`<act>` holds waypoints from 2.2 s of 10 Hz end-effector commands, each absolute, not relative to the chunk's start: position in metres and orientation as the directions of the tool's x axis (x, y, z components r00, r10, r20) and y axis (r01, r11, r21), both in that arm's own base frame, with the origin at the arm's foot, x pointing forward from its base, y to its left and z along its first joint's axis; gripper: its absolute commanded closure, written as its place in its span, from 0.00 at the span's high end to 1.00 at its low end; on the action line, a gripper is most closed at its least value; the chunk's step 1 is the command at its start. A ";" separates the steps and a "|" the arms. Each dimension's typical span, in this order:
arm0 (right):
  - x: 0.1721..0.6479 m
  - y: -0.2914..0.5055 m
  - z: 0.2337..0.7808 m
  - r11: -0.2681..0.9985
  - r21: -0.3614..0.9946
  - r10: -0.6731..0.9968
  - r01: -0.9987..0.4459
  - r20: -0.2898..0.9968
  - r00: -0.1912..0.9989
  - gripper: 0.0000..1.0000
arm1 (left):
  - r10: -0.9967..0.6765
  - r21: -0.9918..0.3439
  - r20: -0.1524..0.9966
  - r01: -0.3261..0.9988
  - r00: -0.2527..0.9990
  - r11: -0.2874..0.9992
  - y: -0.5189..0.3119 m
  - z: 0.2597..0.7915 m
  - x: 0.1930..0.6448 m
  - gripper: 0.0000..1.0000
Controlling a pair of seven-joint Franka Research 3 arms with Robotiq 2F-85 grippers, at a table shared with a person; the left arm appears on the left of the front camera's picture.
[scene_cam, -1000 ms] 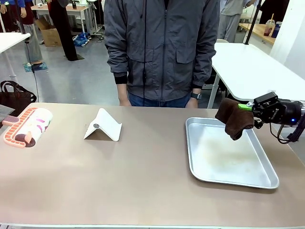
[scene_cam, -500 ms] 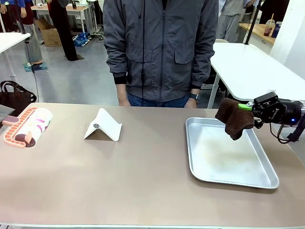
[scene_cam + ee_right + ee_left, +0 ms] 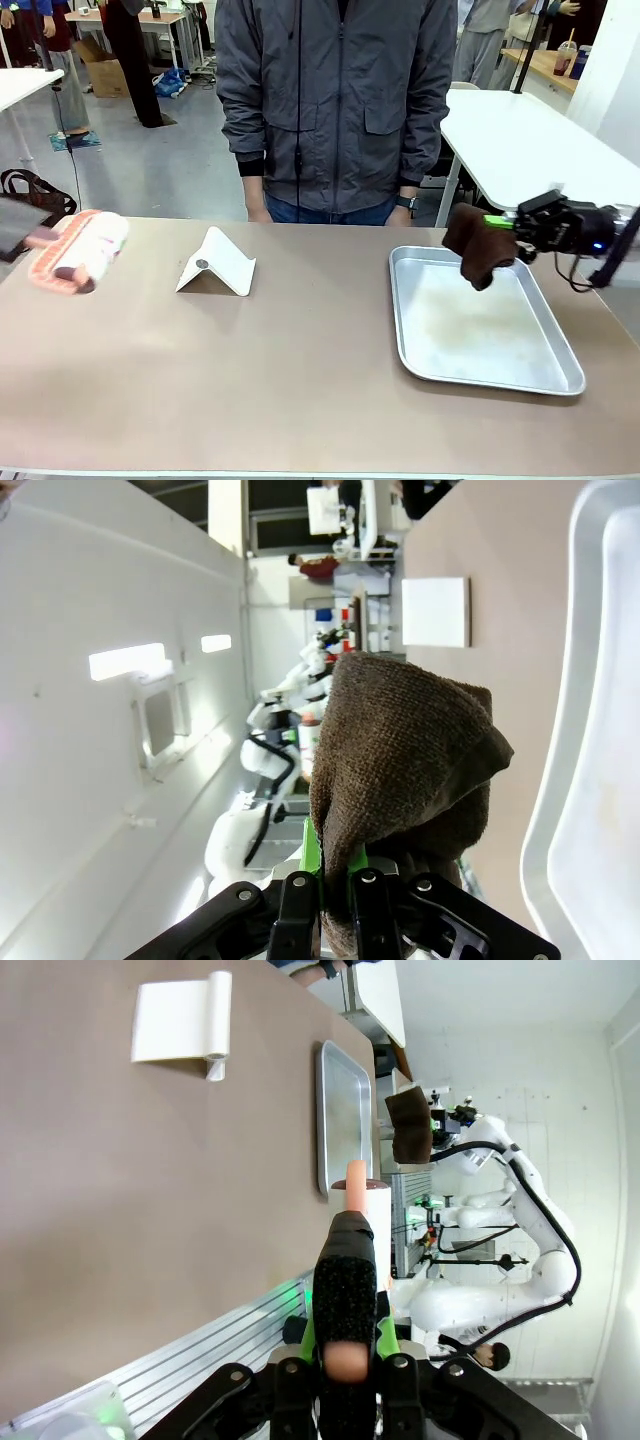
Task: Clean the surface of the table.
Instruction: Return the Lint Roller and towel to their original positions.
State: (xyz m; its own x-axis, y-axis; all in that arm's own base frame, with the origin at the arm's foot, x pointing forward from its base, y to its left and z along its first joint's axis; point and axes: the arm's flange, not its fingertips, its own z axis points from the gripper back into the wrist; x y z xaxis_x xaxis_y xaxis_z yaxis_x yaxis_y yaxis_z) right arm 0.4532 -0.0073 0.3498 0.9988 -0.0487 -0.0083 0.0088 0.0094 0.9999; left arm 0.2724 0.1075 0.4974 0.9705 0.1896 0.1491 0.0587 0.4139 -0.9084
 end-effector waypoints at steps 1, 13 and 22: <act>0.480 0.060 0.367 0.075 0.996 0.020 -0.053 0.052 0.998 0.11 | 0.255 -0.870 0.157 0.011 0.954 0.494 0.048 0.514 0.306 0.22; 0.446 0.245 0.334 0.456 0.868 0.119 -0.197 0.159 0.980 0.11 | 0.071 -0.613 0.256 0.105 0.964 0.783 -0.121 0.490 0.379 0.22; 0.476 0.251 0.310 0.508 0.852 0.051 -0.123 0.112 0.992 0.11 | 0.130 -0.551 0.170 -0.015 0.977 0.835 -0.138 0.454 0.484 0.22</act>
